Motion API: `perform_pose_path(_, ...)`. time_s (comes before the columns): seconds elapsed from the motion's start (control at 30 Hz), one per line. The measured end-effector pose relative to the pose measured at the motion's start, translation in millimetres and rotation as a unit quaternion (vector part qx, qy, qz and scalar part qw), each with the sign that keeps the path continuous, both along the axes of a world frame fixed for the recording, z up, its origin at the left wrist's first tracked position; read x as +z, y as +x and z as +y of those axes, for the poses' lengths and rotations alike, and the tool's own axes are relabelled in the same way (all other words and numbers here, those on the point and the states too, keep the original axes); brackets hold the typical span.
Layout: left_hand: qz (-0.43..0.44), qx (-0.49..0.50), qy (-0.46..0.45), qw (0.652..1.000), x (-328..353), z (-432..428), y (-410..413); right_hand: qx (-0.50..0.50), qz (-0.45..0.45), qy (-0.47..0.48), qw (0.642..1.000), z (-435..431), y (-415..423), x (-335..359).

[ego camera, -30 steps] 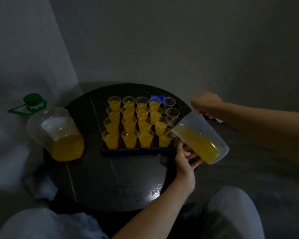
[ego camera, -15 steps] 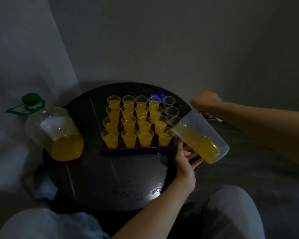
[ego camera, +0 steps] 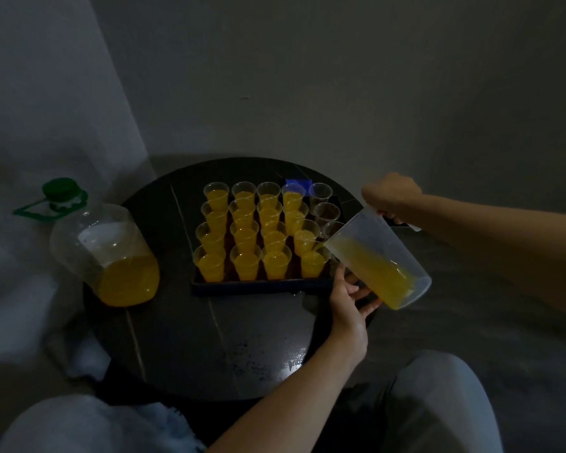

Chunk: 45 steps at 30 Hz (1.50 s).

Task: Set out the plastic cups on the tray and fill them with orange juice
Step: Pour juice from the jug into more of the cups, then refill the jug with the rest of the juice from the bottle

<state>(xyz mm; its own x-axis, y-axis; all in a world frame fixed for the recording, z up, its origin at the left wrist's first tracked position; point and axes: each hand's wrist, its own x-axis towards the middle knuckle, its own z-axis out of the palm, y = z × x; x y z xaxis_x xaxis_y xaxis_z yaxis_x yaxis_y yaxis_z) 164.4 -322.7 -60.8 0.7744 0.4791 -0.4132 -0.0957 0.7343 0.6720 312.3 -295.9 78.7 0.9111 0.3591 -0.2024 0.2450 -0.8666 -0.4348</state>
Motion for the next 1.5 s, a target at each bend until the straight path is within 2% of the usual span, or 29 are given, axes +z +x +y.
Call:
perform_pose_path(0.3, 0.006, 0.017, 0.018, 1.0, 16, 3, -2, -0.005, -0.01, 0.042, 0.999, -8, -1, 9)
perform_pose_path(0.47, -0.003, 0.047, 0.035, 0.998, 34, 13, -4, 0.004, -0.026, 0.112, 0.993, -12, -4, 24)
perform_pose_path(0.7, -0.035, 0.123, 0.1, 0.987, 77, 58, -14, 0.051, -0.001, 0.278, 0.959, 14, -7, 57)
perform_pose_path(0.9, -0.027, 0.185, 0.174, 0.967, 96, 121, -36, 0.11, 0.041, 0.379, 0.918, 71, -27, 62)
perform_pose_path(1.17, 0.008, 0.276, 0.25, 0.928, 89, 205, -65, 0.197, 0.078, 0.406, 0.889, 174, -60, 46)
perform_pose_path(1.4, 0.021, 0.328, 0.264, 0.907, 76, 270, -65, 0.235, 0.142, 0.408, 0.871, 260, -55, 22)
perform_pose_path(1.5, 0.032, 0.348, 0.241, 0.905, 65, 293, -60, 0.262, 0.158, 0.399, 0.865, 291, -51, 10)
